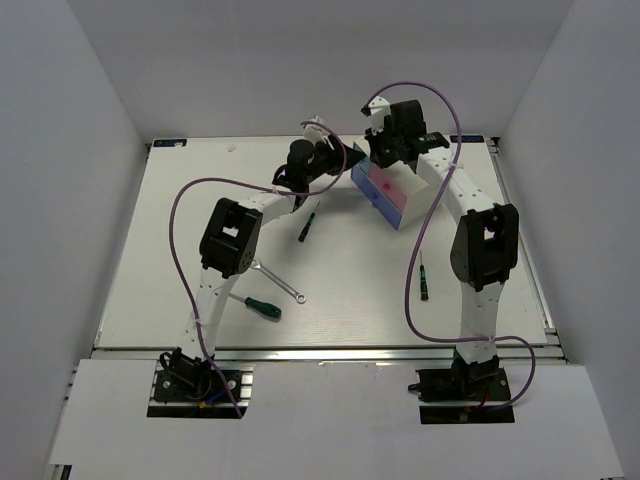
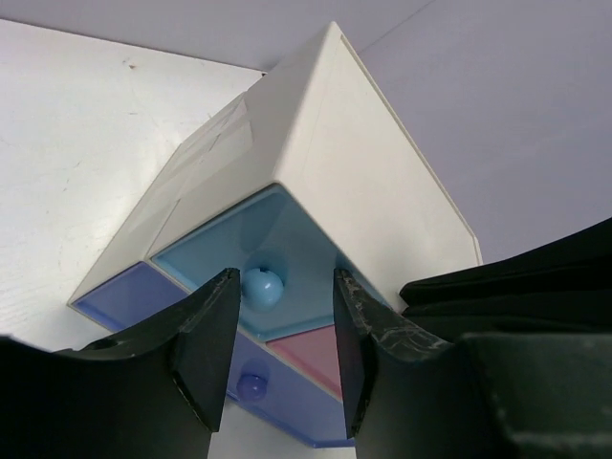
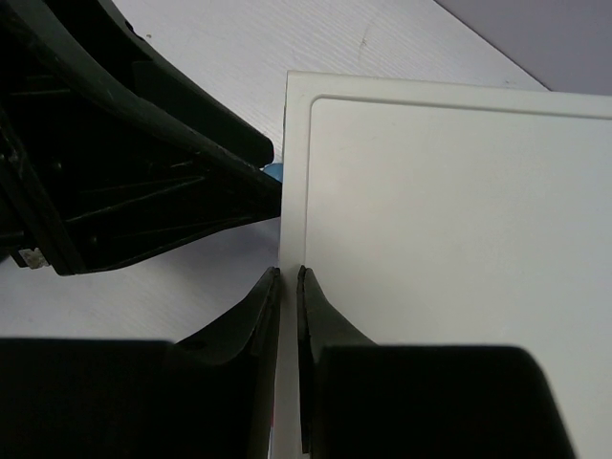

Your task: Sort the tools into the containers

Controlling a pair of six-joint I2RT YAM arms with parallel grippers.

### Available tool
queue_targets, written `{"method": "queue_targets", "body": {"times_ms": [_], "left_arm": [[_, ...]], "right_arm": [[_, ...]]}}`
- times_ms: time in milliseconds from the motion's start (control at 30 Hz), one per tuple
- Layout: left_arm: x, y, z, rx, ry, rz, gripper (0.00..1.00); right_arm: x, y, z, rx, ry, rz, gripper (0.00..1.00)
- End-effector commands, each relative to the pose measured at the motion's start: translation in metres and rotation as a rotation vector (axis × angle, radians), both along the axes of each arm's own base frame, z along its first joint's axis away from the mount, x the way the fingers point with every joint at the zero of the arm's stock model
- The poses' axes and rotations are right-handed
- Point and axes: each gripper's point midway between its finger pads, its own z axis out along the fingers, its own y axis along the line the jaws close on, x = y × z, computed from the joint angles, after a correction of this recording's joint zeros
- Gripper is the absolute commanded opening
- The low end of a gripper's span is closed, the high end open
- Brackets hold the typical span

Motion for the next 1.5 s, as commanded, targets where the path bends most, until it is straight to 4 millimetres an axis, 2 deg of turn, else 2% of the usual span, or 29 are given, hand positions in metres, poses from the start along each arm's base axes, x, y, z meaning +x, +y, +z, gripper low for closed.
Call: {"method": "queue_targets", "body": {"times_ms": [0,367,700,1467], "left_arm": [[0.001,-0.002,0.039,-0.025,-0.066,-0.003,0.53],[0.001,-0.005,0.025,-0.012,-0.036,-0.022,0.51],[-0.001,-0.005,0.016,-0.011,-0.019,-0.026,0.55],[0.006,-0.014,0.013,-0.035,-0.009,-0.054,0.49]], "right_arm": [[-0.029,-0.015,-0.051,-0.076,0.179,-0.008,0.02],[-0.03,-0.015,-0.053,-0.076,0.184,-0.006,0.02],[-0.031,-0.014,-0.054,-0.076,0.187,-0.003,0.02],[-0.034,-0.013,-0.058,-0.074,0.203,0.002,0.02]]}}
